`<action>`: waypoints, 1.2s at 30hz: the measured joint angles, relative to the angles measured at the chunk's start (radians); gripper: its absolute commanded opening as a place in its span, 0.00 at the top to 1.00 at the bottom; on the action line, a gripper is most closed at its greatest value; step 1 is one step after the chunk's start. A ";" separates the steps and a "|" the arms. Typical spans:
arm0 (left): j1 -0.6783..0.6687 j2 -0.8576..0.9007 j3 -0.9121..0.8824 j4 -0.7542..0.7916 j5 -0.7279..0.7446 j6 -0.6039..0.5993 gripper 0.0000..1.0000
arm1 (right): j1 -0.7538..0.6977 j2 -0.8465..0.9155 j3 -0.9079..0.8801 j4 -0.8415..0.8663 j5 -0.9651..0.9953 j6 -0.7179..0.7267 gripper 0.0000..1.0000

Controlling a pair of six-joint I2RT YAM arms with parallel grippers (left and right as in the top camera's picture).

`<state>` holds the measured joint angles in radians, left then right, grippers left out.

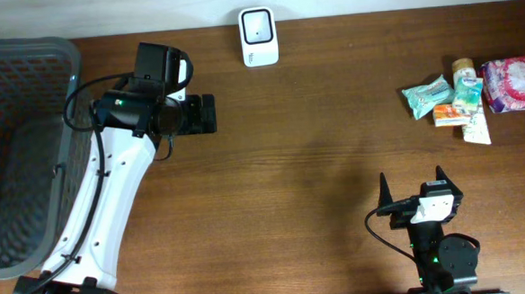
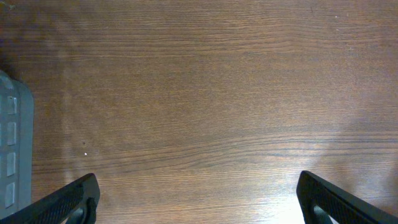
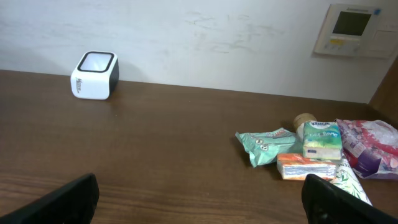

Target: Scan the item barcode

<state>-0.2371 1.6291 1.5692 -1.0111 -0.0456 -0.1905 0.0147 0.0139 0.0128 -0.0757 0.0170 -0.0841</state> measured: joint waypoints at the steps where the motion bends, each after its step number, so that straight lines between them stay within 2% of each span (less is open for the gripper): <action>1: 0.000 0.000 0.000 0.000 0.000 0.000 0.01 | 0.000 0.000 0.000 0.000 0.000 -0.001 0.01; 8: 0.000 0.000 0.000 0.000 0.000 0.000 0.01 | 0.000 0.000 0.000 0.000 0.000 -0.002 0.01; 12: -0.001 0.000 0.000 -0.037 -0.069 0.000 0.01 | 0.000 0.000 0.000 0.000 0.000 -0.002 0.01; 14: -0.001 -0.002 0.000 -0.106 -0.085 0.000 0.01 | 0.000 0.000 0.000 0.000 -0.003 -0.002 0.01; 16: -0.001 -0.066 -0.023 -0.121 -0.086 0.000 0.01 | 0.000 -0.002 0.000 0.000 -0.003 -0.002 0.01; 19: -0.001 -0.358 -0.190 -0.013 -0.089 0.000 0.01 | 0.000 -0.003 0.000 -0.001 -0.003 -0.002 0.01; 20: -0.001 -0.489 -0.336 0.111 -0.093 0.000 0.01 | 0.000 -0.003 0.000 -0.001 -0.003 -0.002 0.01; 22: 0.001 -0.747 -0.606 0.247 -0.093 0.000 0.01 | 0.000 -0.002 0.001 0.000 -0.003 -0.002 0.01; 24: 0.012 -1.046 -0.795 0.204 -0.095 0.000 0.01 | 0.000 -0.004 0.000 0.000 -0.003 -0.002 0.01; 26: 0.012 -1.246 -0.826 0.194 -0.098 0.000 0.01 | 0.000 -0.004 0.000 -0.001 -0.003 -0.002 0.01; 29: 0.030 -1.323 -0.900 0.198 -0.112 0.000 0.01 | 0.000 -0.004 0.000 -0.001 -0.003 -0.002 0.01; 31: 0.080 -1.361 -0.995 0.273 -0.117 0.000 0.01 | 0.000 -0.004 0.000 -0.001 -0.003 -0.002 0.01; 36: 0.135 -1.543 -1.274 0.784 -0.124 0.000 0.01 | 0.000 -0.003 0.000 -0.001 -0.003 -0.002 0.01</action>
<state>-0.1020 0.0860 0.2951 -0.2272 -0.1692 -0.1902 0.0147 0.0113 0.0128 -0.0769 0.0135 -0.0860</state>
